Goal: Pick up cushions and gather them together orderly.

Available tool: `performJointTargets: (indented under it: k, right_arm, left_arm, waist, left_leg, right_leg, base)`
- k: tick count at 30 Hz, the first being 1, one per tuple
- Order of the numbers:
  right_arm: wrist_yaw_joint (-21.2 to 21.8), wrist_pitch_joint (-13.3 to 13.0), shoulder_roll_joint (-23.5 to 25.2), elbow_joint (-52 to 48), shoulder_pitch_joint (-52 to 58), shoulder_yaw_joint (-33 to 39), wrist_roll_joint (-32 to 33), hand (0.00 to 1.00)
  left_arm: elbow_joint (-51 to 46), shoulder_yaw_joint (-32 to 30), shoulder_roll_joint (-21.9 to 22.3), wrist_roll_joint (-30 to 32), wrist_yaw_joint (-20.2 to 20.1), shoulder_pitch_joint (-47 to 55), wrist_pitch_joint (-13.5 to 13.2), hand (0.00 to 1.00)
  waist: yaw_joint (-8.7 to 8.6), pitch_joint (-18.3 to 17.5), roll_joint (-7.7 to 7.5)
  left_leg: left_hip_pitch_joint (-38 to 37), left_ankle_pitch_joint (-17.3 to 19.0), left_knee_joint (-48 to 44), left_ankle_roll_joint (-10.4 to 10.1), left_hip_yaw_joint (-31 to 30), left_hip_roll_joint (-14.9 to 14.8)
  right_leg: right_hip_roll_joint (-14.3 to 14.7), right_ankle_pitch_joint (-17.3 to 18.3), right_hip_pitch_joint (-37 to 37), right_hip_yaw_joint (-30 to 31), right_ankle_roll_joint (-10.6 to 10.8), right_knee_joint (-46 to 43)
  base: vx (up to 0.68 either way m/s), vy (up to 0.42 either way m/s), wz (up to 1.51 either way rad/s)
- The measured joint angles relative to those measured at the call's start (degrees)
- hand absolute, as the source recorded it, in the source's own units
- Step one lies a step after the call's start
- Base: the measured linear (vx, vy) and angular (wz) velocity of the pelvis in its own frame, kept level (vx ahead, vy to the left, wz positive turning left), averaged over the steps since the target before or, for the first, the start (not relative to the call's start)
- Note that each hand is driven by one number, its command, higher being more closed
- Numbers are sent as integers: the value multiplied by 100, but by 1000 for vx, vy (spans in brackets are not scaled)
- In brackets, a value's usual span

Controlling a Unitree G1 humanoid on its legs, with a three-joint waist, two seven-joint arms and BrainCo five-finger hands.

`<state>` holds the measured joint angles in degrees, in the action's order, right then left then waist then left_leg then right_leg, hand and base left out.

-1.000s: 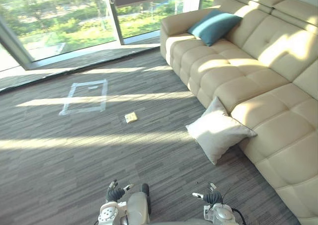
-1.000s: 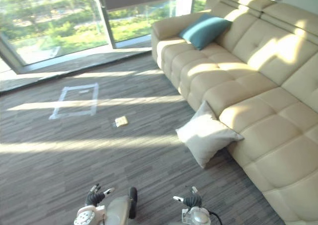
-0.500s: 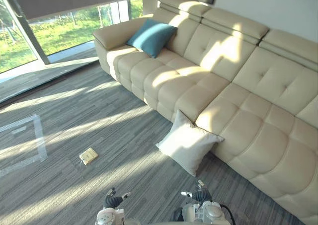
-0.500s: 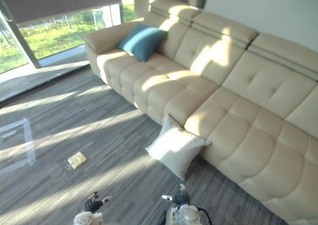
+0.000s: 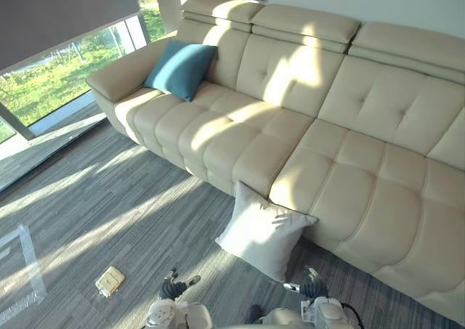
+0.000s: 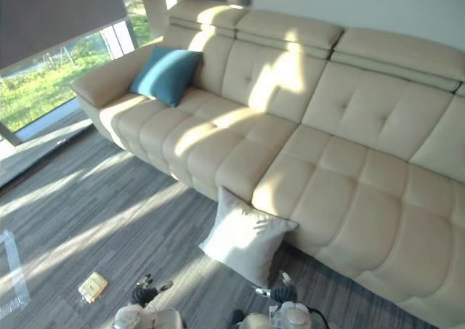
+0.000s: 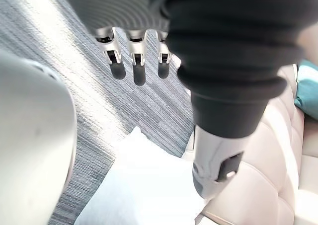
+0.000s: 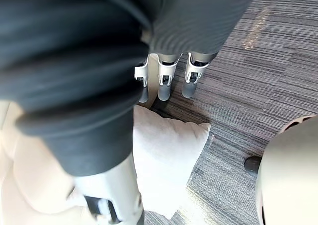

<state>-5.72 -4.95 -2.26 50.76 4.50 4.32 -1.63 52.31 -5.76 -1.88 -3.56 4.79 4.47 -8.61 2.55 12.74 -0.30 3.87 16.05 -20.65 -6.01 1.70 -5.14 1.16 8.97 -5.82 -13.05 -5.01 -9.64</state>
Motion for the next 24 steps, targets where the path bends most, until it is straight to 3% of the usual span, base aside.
performJointTargets:
  k: [2, 3, 4, 6, 10, 17, 24]
  right_arm:
    - [-18, 2, -3, -33, 69, 2, -1, 0]
    - [-37, 2, -25, -108, 142, 11, -2, 0]
    - [-49, 4, -16, -169, 189, 29, -2, 0]
    - [-43, 15, 226, -282, 289, 11, -9, 0]
    - [-39, 18, 476, -269, 287, 3, -13, 0]
    - [-27, 13, 553, -228, 220, 4, -6, 0]
    - [-144, -25, 448, -13, 112, 130, 191, 0]
  left_arm:
    - [3, -1, 23, -2, 7, -20, -6, 0]
    - [22, 0, 79, -7, 11, -12, -4, 0]
    - [17, -9, 104, -17, 4, 4, -7, 0]
    - [13, -135, 22, -46, 2, 53, -50, 0]
    - [64, -221, -64, -46, 4, 72, -72, 0]
    - [197, -227, -60, -48, 8, 74, -74, 0]
    - [222, -225, -2, -127, 113, 55, -74, 0]
  waist:
    - [36, -11, 19]
    - [34, -61, 111]
    - [44, -96, 160]
    - [86, -233, -115]
    - [81, -351, -306]
    - [93, -375, -303]
    - [85, -372, -212]
  left_leg:
    - [-11, -403, 440, 7, -487, 189]
    - [-30, -927, 671, 70, -537, 137]
    - [-42, -1176, 666, 49, -505, 72]
    - [-319, -1104, 905, 182, -61, 225]
    - [-710, -1100, 1321, 379, 452, 487]
    - [-1106, -1104, 1741, 417, 1054, 463]
    - [-1152, -1093, 1722, 414, 985, 445]
  right_leg:
    - [-19, 88, -109, 263, 150, -54]
    - [34, 170, -150, 397, 284, -99]
    - [66, 233, -162, 500, 374, -142]
    - [-200, 394, -138, 828, 608, -235]
    - [-515, 439, -122, 1159, 717, -281]
    - [-545, 335, -62, 1372, 829, -180]
    - [-543, 317, -159, 1141, 813, -161]
  base:
    - [271, 172, -79]
    - [218, 228, -70]
    - [235, 294, -69]
    - [186, 266, -75]
    - [146, 198, -59]
    - [40, 59, -46]
    - [4, -37, 5]
